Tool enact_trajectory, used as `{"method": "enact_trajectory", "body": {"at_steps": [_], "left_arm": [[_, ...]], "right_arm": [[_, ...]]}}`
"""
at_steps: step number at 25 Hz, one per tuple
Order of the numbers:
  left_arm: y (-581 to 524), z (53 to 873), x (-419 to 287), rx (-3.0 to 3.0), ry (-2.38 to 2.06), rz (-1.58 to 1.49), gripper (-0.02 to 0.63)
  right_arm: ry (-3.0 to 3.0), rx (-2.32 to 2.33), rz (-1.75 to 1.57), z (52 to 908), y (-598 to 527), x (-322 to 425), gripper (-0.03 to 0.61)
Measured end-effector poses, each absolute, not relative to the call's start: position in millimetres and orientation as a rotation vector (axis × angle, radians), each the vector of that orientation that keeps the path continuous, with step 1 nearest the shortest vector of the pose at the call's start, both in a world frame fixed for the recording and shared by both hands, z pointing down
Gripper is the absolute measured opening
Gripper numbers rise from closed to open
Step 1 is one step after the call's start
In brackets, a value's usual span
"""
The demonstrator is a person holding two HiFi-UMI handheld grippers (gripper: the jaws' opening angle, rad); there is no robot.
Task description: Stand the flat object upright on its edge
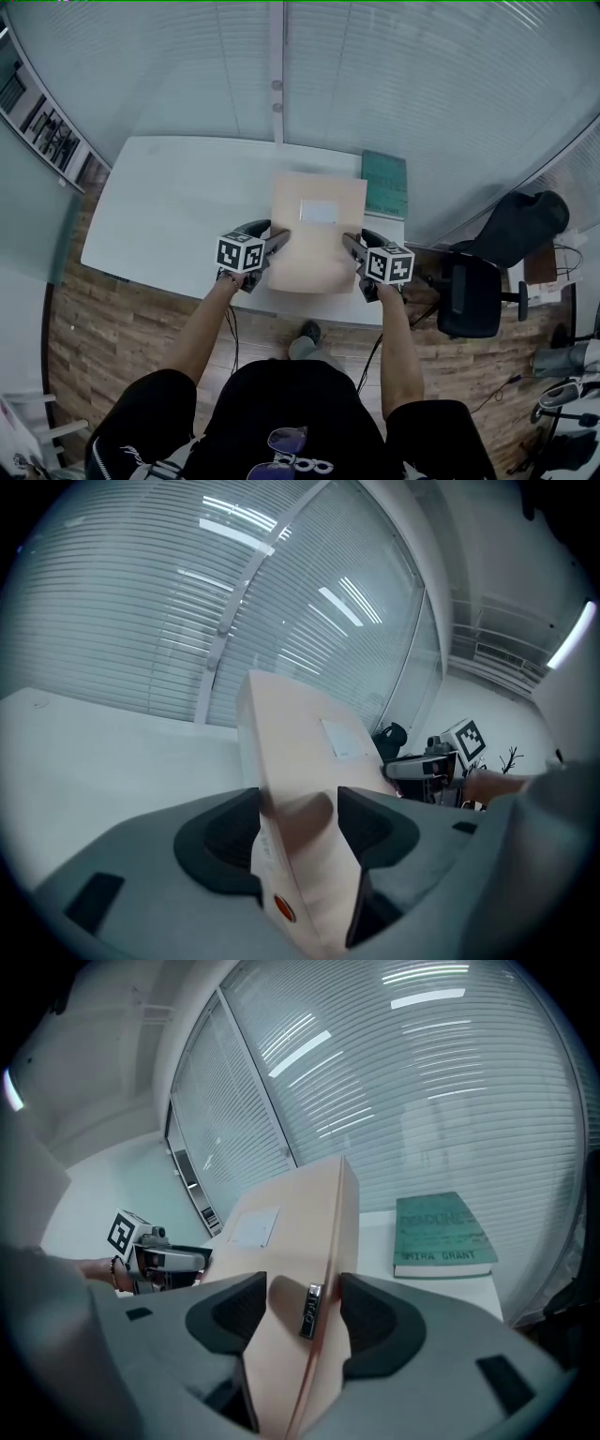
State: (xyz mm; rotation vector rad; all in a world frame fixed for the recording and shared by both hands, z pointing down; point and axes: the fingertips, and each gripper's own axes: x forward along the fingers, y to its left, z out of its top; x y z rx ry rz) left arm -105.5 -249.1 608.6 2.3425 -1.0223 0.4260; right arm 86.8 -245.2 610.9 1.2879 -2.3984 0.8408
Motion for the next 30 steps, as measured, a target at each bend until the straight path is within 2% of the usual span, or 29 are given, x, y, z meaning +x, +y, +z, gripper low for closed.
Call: {"method": "enact_trajectory", "body": {"at_steps": [18,30], "left_arm": [[-280,568,-109,2.369,-1.151,0.352,0.270],[-289,539,-102,2.389,-1.270,0.303,0.248]], "right_arm": [[-2.498,1.240,0.716,566,-286,84,0.261],[-2.536,1.209,0.610,553,-300,97,0.215]]}}
